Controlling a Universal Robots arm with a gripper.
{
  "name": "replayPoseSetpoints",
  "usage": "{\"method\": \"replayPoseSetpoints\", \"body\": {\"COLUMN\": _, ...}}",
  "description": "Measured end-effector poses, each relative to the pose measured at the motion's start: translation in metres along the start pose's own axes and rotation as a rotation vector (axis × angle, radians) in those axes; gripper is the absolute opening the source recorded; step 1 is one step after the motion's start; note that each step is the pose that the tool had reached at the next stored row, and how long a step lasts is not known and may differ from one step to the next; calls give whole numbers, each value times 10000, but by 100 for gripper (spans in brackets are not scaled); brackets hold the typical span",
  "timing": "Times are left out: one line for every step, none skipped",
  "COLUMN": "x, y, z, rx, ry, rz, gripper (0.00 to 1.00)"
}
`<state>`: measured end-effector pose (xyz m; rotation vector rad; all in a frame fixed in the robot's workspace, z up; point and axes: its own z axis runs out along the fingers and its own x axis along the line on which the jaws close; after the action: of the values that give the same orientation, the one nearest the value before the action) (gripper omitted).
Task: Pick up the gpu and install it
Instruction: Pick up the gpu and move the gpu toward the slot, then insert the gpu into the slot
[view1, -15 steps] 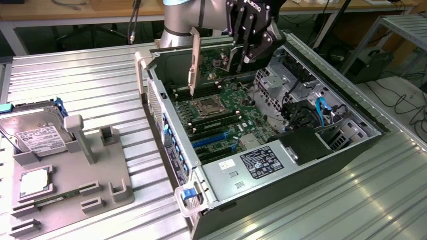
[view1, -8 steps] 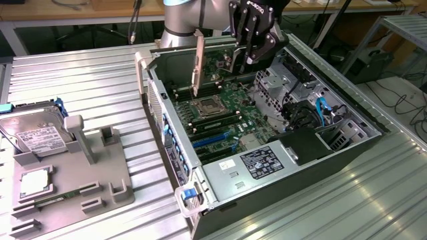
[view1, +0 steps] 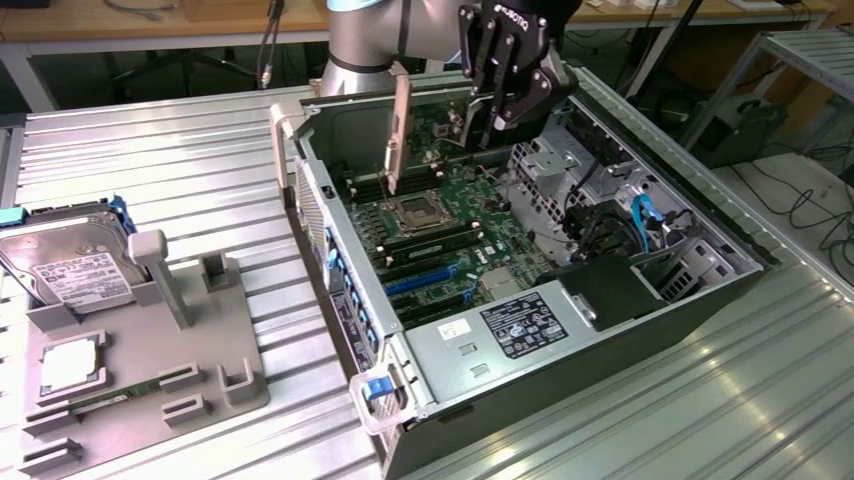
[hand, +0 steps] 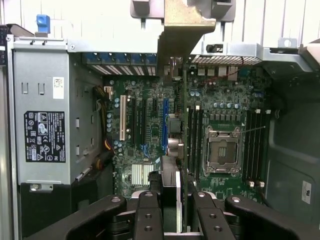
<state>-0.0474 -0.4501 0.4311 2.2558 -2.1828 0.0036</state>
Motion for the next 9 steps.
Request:
{"method": "replayPoseSetpoints", "body": {"x": 0, "y": -1, "z": 1, "rx": -1, "ry": 1, "rz": 0, "gripper": 28}}
{"method": "replayPoseSetpoints", "body": {"x": 0, "y": -1, "z": 1, "rx": -1, "ry": 1, "rz": 0, "gripper": 28}}
{"method": "replayPoseSetpoints", "body": {"x": 0, "y": -1, "z": 1, "rx": 0, "ry": 1, "rz": 0, "gripper": 28}}
{"method": "replayPoseSetpoints", "body": {"x": 0, "y": -1, "z": 2, "rx": 0, "ry": 1, "rz": 4, "gripper": 28}}
{"method": "replayPoseSetpoints", "body": {"x": 0, "y": -1, "z": 2, "rx": 0, "ry": 1, "rz": 4, "gripper": 28}}
{"method": "replayPoseSetpoints", "body": {"x": 0, "y": -1, "z": 2, "rx": 0, "ry": 1, "rz": 4, "gripper": 28}}
{"method": "replayPoseSetpoints", "body": {"x": 0, "y": -1, "z": 3, "rx": 0, "ry": 1, "rz": 4, "gripper": 28}}
{"method": "replayPoseSetpoints", "body": {"x": 0, "y": -1, "z": 5, "rx": 0, "ry": 0, "rz": 4, "gripper": 28}}
{"method": "replayPoseSetpoints", "body": {"x": 0, "y": -1, "z": 8, "rx": 0, "ry": 1, "rz": 4, "gripper": 28}}
